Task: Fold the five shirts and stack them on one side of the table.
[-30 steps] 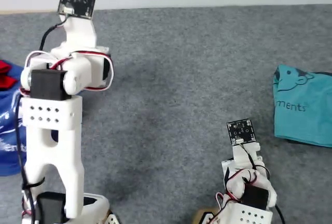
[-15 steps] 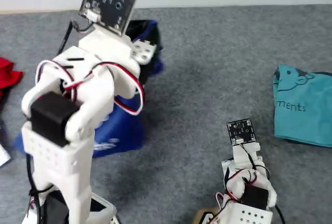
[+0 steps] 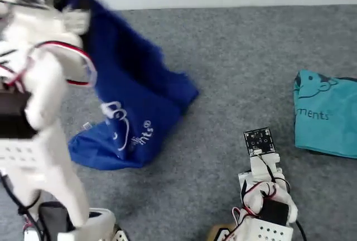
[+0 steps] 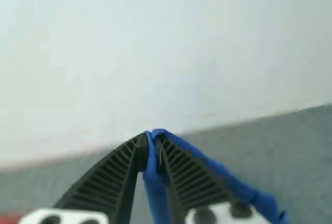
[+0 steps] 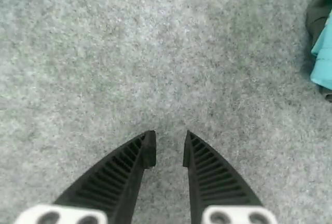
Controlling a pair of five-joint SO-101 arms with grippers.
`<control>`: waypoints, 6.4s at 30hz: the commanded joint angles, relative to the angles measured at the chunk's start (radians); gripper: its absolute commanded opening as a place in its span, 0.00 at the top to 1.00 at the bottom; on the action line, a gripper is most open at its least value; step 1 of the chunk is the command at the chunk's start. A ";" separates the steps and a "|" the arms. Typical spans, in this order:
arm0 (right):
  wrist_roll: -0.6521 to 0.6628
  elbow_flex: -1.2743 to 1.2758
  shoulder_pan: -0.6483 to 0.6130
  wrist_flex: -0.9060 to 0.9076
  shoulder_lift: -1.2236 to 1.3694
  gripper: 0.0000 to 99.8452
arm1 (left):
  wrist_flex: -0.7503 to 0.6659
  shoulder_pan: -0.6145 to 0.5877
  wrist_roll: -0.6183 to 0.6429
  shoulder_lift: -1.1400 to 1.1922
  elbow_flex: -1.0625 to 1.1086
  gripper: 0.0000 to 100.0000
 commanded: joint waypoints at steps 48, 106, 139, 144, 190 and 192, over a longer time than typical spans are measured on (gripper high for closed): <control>0.008 -0.181 -0.028 -0.142 -0.005 0.96 | 0.227 -0.623 -0.373 0.091 0.734 1.00; 0.023 -2.796 -0.897 0.476 2.632 0.76 | 0.226 -0.620 -0.255 0.091 0.734 1.00; 0.021 -3.092 -0.894 0.486 2.784 0.99 | 0.224 -0.614 -0.256 -0.034 0.733 1.00; 0.021 -3.081 -0.892 0.486 2.795 0.98 | 0.221 -0.615 -0.261 -0.075 0.736 1.00; 0.008 -3.079 -0.871 0.486 2.758 0.81 | 0.222 -0.614 -0.261 -0.081 0.739 1.00; -0.002 -3.078 -0.872 0.484 2.758 0.81 | 0.222 -0.614 -0.261 -0.080 0.739 1.00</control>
